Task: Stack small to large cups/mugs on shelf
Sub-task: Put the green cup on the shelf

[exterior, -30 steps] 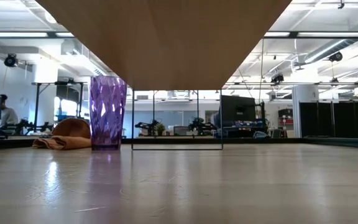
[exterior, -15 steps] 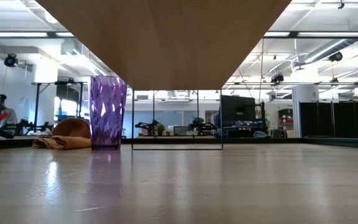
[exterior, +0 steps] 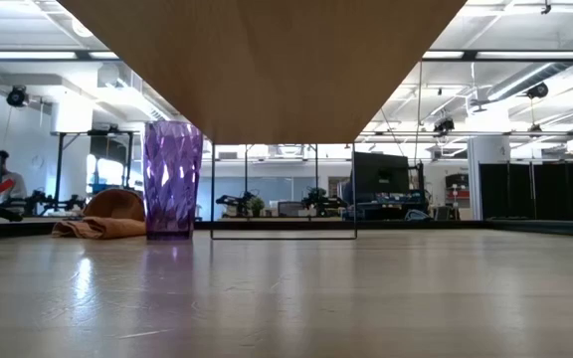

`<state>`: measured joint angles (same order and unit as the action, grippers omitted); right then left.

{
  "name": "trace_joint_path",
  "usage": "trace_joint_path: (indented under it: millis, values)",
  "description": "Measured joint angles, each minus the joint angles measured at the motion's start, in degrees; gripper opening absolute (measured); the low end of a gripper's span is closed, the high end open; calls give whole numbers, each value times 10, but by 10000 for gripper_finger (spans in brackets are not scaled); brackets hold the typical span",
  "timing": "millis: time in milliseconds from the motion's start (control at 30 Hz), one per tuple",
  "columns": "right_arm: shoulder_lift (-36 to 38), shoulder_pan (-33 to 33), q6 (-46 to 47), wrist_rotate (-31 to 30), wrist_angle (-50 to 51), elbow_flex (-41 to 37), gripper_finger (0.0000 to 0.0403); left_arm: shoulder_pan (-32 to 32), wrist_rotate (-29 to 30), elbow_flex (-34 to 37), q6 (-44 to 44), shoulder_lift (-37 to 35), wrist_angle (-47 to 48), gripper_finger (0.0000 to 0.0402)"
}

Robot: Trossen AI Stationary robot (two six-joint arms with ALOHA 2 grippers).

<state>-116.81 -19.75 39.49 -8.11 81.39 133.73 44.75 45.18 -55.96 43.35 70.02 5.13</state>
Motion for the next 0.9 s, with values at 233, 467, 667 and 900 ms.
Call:
trace_joint_path:
  millis: [233, 467, 667, 900]
  values:
    - [3, 2, 11, -30, -16, 0, 9, 0, -19, 0, 44, 34, 1, 0]
    - [3, 2, 24, -33, -8, 0, 9, -5, -29, -3, 58, 56, -2, 0]
    - [3, 2, 37, -33, -7, 0, 9, -24, -35, -1, 63, 70, -5, 0]
    - [4, 2, 40, -26, -16, 0, 23, -64, -73, -1, 69, 101, -20, 0]
